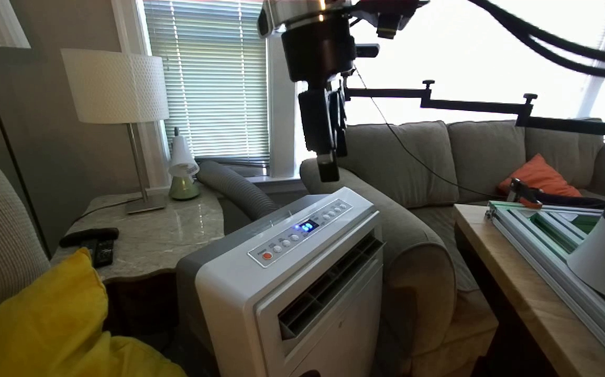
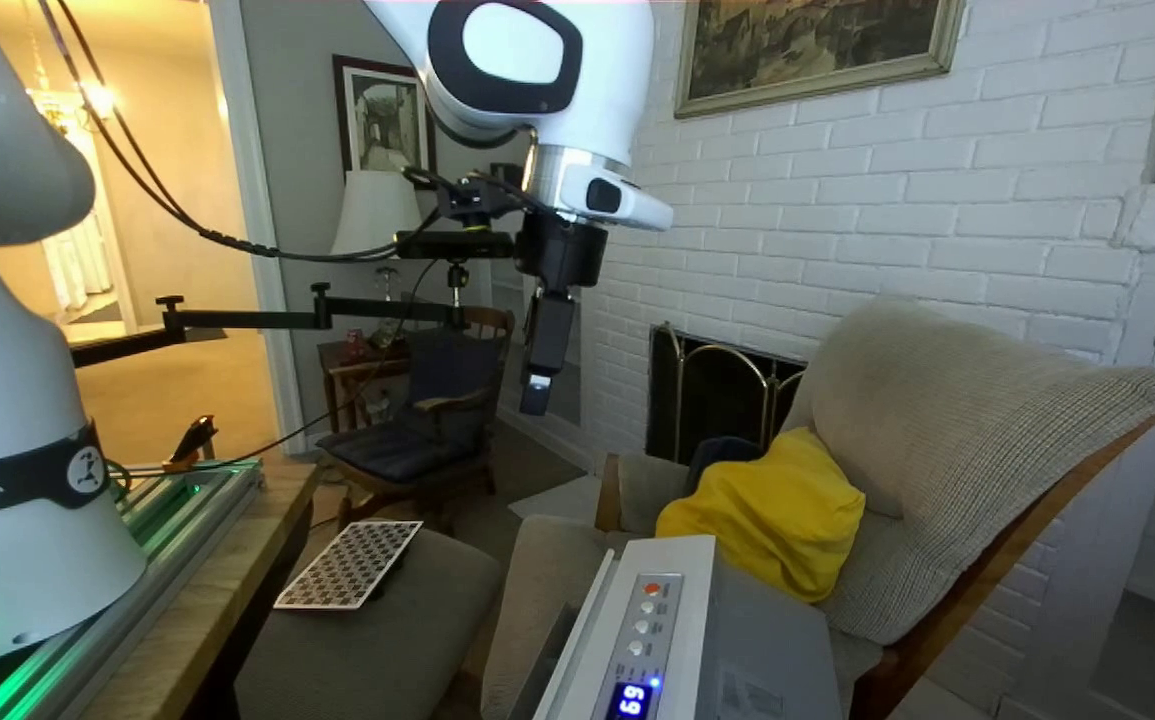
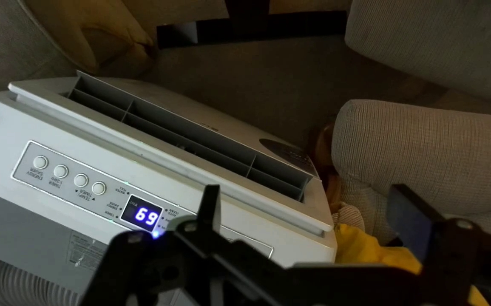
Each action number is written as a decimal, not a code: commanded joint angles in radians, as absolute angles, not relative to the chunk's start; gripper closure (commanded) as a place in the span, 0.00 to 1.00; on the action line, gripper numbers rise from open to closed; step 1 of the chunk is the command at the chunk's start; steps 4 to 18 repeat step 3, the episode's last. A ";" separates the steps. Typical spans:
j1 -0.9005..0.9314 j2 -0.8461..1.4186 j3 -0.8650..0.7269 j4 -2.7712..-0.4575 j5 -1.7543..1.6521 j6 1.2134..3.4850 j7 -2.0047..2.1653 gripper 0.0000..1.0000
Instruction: Turn on the air cooler
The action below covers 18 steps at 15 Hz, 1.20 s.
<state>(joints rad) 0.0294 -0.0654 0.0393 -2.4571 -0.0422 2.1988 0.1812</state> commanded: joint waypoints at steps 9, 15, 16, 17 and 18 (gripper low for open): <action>0.029 -0.065 0.040 -2.456 -0.042 2.197 0.181 0.00; 0.029 -0.065 0.040 -2.456 -0.042 2.197 0.181 0.00; 0.029 -0.065 0.040 -2.456 -0.042 2.197 0.181 0.00; 0.029 -0.065 0.040 -2.456 -0.042 2.197 0.181 0.00; 0.029 -0.065 0.040 -2.456 -0.042 2.197 0.181 0.00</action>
